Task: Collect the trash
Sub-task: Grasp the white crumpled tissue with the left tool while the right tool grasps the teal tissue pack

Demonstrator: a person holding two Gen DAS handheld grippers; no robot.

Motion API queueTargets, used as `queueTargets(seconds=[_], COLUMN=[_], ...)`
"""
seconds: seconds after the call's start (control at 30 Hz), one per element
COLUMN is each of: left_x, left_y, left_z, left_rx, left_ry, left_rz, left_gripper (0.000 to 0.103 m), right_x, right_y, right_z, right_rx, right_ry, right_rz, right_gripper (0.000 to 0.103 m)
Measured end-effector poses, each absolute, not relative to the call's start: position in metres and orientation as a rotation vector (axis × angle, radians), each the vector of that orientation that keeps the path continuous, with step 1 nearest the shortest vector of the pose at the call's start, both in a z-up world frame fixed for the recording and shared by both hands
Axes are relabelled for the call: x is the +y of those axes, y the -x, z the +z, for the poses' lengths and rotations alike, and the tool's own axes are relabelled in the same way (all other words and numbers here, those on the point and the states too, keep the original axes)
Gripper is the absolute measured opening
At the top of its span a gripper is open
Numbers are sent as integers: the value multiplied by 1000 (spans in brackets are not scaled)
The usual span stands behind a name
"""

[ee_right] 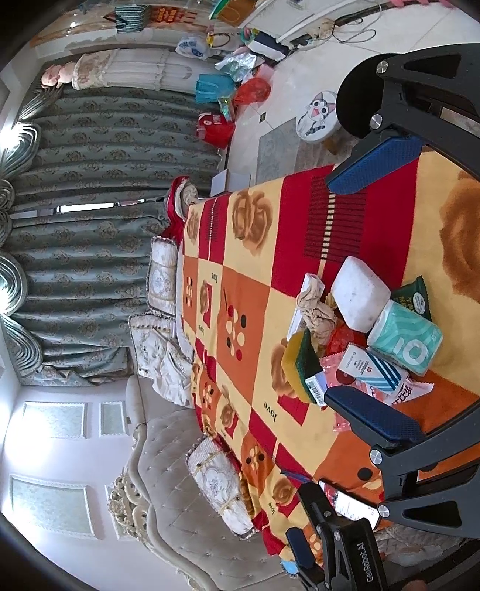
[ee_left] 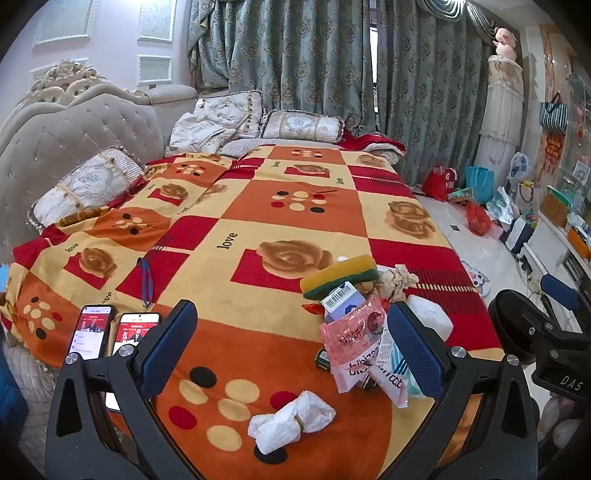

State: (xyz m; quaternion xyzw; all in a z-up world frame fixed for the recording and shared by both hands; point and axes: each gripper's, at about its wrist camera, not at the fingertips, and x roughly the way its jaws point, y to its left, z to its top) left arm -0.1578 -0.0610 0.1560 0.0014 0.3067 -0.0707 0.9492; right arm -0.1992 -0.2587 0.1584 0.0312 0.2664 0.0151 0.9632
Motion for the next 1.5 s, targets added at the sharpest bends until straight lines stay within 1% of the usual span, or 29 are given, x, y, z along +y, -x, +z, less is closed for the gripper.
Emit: queueTargets(seconds=[0.5,0.73,0.9,0.97,1.03,1.13,1.27,1.37,1.4,1.43,1.47,1.5], left_x=[-58,-51,-38,-36,-36,-39,-42,-43,-43,-43,-42,-42], left_y=[156,149,144,143,144,145,142,137,135,134,131,129], left_z=[151,148,141,130,118,99,72,55,50,44,41,37], left_rx=[641,669,737,794,847,904,975,1017,1029,1044,1058,1074], left_ry=[-11,-51,-41,-58,-80,-117,-159,-178,-183,-184,-182,-175], left_rz=[-145,-171,-237,-283,-308,-328,-332,-326,-321,-317,-317,-320], left_gripper=[102,102,102,102,102,102,102,102,100,94,90,83], right_x=[-260,-265,-268,-266,-264,-260,-259,-253,-252,-250,-250,-249], right_y=[196,192,196,195,194,189,176,164,160,154,150,146], right_z=[152,139,123,114,106,94,77,65,62,56,53,50], right_rx=[571,629,668,705,738,785,848,890,904,919,929,937], right_ry=[-73,-58,-42,-41,-33,-43,-153,-178,-186,-214,-236,-258], right_rz=[63,115,155,188,213,257,311,290,285,291,297,302], right_gripper=[103,103,102,97,87,80,79,79,79,78,77,72])
